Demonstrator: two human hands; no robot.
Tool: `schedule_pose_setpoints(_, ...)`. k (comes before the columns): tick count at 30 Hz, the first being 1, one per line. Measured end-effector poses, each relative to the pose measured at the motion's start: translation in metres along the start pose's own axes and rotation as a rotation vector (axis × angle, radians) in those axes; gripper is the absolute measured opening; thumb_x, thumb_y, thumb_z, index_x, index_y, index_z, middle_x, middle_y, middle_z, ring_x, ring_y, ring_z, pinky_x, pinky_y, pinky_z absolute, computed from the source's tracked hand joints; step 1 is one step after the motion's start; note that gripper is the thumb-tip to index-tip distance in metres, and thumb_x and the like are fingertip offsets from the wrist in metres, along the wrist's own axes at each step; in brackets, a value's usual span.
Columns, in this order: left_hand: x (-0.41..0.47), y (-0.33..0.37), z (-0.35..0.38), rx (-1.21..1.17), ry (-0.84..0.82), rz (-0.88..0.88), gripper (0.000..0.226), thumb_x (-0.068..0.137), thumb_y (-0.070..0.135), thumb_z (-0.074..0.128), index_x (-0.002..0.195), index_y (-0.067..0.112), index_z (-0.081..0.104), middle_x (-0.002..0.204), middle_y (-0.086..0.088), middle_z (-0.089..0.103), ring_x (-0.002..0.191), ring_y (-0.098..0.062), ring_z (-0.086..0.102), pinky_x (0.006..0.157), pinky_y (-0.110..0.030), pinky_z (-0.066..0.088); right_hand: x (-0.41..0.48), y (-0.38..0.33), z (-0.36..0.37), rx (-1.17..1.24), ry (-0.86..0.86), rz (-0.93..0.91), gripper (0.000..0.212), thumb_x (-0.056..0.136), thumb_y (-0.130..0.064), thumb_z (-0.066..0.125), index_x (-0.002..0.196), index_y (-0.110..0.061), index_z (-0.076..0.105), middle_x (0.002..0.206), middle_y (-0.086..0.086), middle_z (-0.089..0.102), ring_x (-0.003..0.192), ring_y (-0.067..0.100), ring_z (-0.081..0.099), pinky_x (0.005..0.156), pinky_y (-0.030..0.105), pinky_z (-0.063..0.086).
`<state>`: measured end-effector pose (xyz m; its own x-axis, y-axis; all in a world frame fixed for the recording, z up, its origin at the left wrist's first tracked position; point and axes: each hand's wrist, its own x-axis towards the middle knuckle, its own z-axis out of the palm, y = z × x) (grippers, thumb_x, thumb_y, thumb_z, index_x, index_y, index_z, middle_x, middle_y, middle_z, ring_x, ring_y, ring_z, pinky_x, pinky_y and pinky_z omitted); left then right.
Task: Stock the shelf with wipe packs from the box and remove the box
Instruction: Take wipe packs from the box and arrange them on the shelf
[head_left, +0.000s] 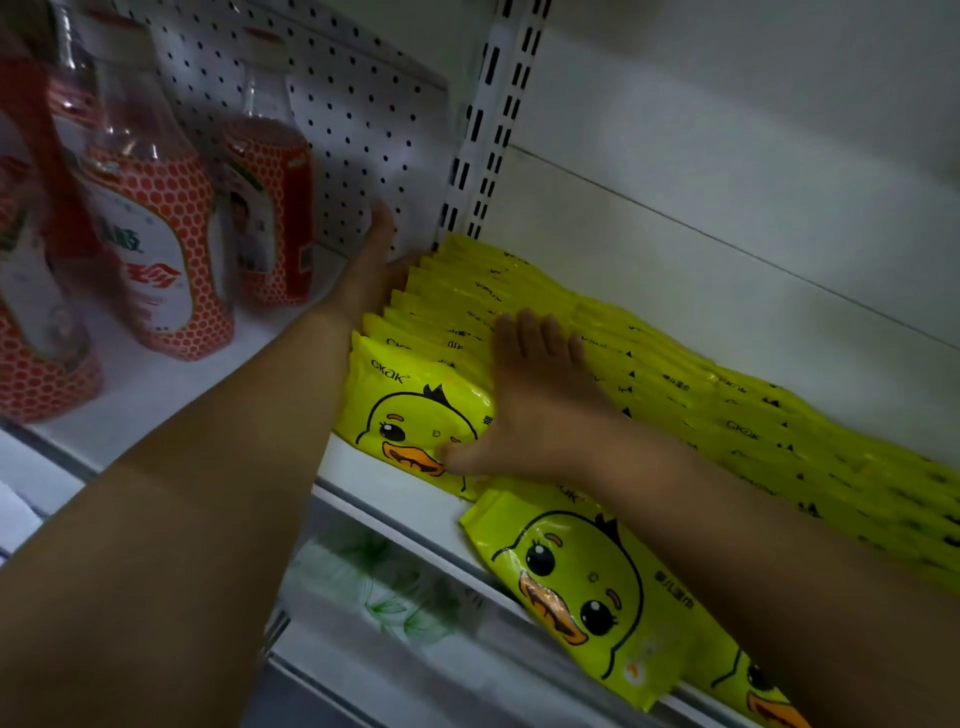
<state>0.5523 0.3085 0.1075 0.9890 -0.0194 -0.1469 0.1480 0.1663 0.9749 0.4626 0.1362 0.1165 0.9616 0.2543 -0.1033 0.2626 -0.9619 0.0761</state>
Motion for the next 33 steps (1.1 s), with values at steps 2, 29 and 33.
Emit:
schedule_pose_setpoints(2,0.001,-0.004,-0.008,0.014,0.130,-0.024,0.056,0.111,0.043,0.018,0.144,0.006,0.043,0.145,-0.010,0.049,0.135,-0.023,0.046,0.115,-0.043,0.036,0.002,0.001,-0.001,0.014,-0.017,-0.001,0.142,0.063,-0.083,0.066,0.159,-0.008,-0.007,0.167,0.018,-0.009,0.153,0.040,-0.011,0.124,0.057,0.000)
schedule_pose_setpoints(29,-0.127,-0.035,0.081,1.773,-0.466,0.749,0.130,0.062,0.091,0.059,0.162,0.022,0.013,0.171,-0.004,0.002,0.158,-0.022,-0.005,0.125,-0.051,-0.006,-0.138,0.084,0.009,-0.048,-0.019,0.108,0.151,0.053,-0.087,0.070,0.159,-0.011,-0.006,0.169,0.012,-0.004,0.155,0.034,-0.003,0.118,0.069,0.004)
schedule_pose_setpoints(33,-0.125,-0.043,0.086,1.791,-0.401,0.846,0.117,0.071,0.087,0.049,0.159,0.013,0.024,0.168,-0.013,0.020,0.156,-0.028,0.017,0.126,-0.053,0.006,-0.132,0.084,0.008,-0.103,0.056,0.120,0.136,0.066,-0.071,0.075,0.160,-0.012,-0.004,0.169,0.009,0.001,0.156,0.034,0.001,0.118,0.070,0.006)
